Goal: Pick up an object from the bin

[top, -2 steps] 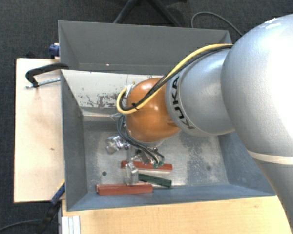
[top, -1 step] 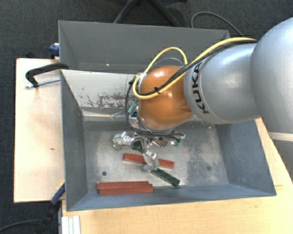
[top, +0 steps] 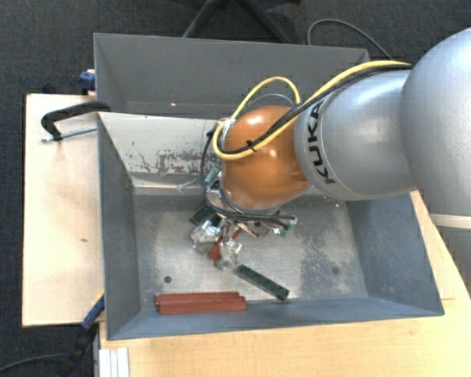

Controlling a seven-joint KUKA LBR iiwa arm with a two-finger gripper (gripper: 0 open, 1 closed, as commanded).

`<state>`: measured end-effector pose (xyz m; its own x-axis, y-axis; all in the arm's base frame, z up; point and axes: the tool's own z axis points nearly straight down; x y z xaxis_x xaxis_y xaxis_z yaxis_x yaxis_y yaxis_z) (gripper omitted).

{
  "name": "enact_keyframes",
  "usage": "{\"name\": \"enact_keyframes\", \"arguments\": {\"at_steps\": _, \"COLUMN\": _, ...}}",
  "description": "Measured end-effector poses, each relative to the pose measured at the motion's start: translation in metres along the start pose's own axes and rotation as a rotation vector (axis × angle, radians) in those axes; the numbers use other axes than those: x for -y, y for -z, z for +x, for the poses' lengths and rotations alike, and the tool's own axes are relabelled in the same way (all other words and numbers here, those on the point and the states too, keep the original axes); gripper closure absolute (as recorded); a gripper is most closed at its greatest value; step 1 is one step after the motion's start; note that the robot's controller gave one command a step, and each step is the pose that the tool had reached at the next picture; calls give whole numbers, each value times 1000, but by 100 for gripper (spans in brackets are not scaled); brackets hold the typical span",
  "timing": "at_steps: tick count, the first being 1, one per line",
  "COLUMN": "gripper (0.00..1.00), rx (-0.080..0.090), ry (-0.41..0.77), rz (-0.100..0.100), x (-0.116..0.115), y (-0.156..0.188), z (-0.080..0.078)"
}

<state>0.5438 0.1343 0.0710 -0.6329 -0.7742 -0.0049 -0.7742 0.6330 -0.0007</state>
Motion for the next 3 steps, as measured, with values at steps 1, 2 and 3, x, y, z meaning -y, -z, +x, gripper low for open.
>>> {"name": "enact_keyframes", "arguments": {"at_steps": 1, "gripper": 100, "rx": 5, "ry": 7, "rz": 5, "x": 7, "y": 58, "z": -1}}
{"name": "enact_keyframes", "arguments": {"at_steps": 2, "gripper": 100, "rx": 0, "ry": 24, "rz": -2, "x": 32, "y": 70, "z": -15}}
{"name": "enact_keyframes", "arguments": {"at_steps": 3, "gripper": 100, "rx": 8, "ry": 57, "rz": 7, "x": 12, "y": 177, "z": -19}}
